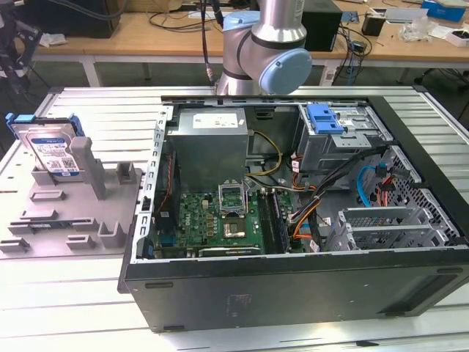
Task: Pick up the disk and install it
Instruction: 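Pick up the disk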
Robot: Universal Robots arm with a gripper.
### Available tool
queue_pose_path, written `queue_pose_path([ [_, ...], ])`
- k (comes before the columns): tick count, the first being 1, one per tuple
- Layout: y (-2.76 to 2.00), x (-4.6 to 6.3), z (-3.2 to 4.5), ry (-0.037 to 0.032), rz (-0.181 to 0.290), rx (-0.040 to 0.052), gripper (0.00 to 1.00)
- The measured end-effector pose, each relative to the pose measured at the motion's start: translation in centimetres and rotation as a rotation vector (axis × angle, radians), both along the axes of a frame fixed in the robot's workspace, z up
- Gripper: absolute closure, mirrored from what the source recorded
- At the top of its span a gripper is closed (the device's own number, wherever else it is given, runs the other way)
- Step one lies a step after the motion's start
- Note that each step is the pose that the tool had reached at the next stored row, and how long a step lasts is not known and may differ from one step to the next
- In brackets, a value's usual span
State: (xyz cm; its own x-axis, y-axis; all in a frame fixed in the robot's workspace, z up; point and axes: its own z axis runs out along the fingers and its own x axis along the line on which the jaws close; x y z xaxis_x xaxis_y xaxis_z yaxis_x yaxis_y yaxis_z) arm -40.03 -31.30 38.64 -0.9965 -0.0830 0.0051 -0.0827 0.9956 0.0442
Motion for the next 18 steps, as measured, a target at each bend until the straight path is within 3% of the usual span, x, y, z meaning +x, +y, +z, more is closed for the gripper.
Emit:
queue_pose_path([
  [7, 0.0, 0.0, -0.03, 0.0, 0.191, -0.0001, 0.89],
  [9, 0.0, 0.0, -0.04, 0.0001, 0.228, 0.0, 0.77],
  [12, 0.0, 0.0, -0.07, 0.0, 0.288, 0.0, 0.71],
  [13, 0.0, 0.01, -0.08, 0.0, 0.307, 0.0, 0.64],
  [14, 0.0, 0.0, -0.11, 0.0, 0.346, 0.0, 0.52],
  [18, 0.0, 0.0, -0.16, 0.0001, 0.424, -0.0001, 0.52],
])
